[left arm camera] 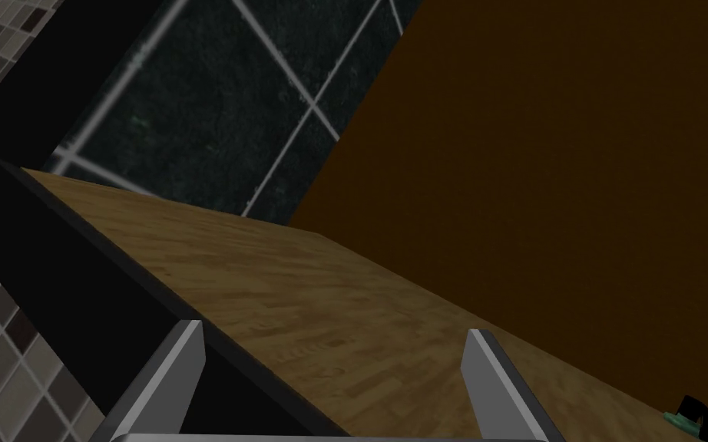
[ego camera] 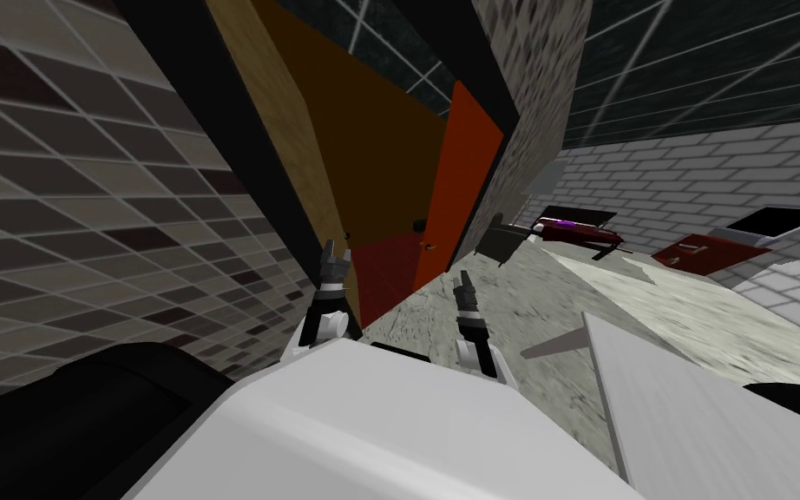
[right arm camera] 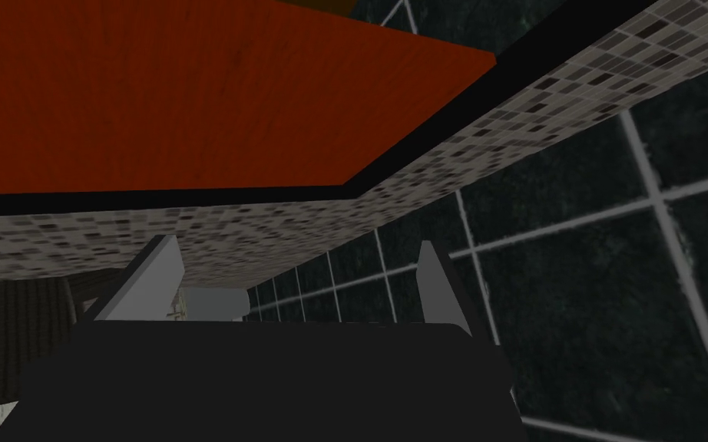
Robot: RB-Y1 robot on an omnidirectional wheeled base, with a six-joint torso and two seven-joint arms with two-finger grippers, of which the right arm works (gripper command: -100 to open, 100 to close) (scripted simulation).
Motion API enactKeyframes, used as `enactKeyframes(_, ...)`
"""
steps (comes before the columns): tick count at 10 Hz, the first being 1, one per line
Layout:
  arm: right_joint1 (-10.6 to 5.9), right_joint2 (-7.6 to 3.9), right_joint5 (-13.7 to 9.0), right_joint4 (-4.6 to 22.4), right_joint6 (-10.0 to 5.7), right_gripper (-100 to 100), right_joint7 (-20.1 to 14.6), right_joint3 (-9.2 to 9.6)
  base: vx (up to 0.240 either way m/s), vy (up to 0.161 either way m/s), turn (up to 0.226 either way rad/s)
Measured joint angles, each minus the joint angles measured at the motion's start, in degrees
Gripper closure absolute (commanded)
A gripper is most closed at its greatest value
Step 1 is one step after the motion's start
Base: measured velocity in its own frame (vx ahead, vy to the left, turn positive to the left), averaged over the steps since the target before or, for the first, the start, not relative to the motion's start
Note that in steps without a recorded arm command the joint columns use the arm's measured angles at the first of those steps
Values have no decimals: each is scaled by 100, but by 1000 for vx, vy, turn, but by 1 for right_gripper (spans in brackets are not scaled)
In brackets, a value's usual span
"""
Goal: Push the door open
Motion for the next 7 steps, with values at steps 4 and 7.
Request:
enactKeyframes(4,-199,-11,83,495,-137,-100,-102,69,91,-65,46)
enactKeyframes(7,-341,-31,141,893,-272,-100,-193,114,96,-85,57)
